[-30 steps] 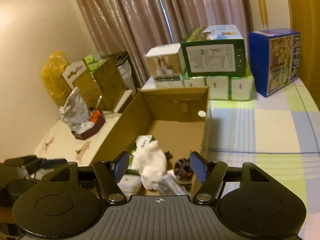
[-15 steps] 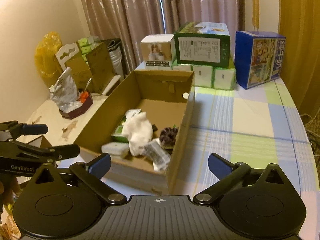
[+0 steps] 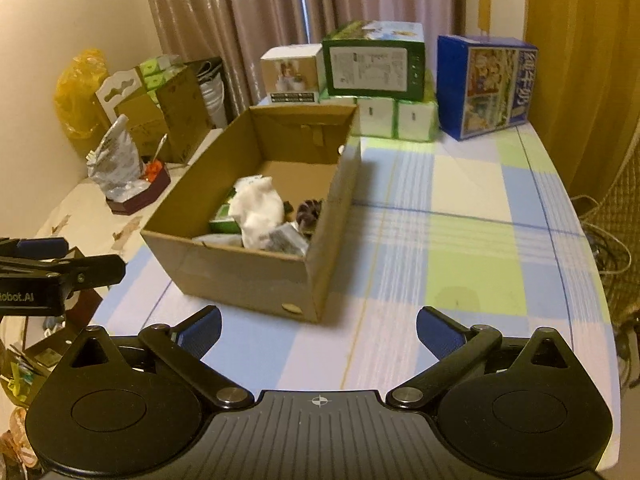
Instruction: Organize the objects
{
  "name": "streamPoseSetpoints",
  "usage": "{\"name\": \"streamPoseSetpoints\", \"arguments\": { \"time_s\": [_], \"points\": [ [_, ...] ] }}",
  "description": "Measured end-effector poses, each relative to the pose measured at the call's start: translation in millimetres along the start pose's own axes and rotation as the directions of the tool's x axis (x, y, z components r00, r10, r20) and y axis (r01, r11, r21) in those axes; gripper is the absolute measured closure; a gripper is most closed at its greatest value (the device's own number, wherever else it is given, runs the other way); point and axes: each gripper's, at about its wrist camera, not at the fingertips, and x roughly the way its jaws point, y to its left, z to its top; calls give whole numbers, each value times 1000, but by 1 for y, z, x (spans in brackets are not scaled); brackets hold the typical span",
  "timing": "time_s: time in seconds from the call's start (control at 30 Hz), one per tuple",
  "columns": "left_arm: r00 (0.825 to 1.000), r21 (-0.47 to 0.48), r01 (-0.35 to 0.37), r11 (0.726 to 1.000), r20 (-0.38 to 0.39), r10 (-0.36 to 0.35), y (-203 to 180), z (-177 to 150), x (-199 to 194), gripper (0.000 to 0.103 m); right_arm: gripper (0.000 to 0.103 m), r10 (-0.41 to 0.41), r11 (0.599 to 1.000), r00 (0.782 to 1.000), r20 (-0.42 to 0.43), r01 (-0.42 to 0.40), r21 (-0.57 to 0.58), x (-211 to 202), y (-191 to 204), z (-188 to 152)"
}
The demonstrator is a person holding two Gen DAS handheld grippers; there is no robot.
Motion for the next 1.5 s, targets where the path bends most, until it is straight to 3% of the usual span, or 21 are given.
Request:
{"name": "streamPoseSetpoints", "arguments": {
  "time_s": [0.53,1.5],
  "points": [
    [1000,21,-18,1000,-3,18,-22,-22,-12,1,2,-22,1000,1000,-1,22,3,-10,-3,-16],
    [1000,16,-17,1000,-7,17,-22,-26,-9,1,2,-31,999,999,8,31,11,-11,-5,-15]
  ]
}}
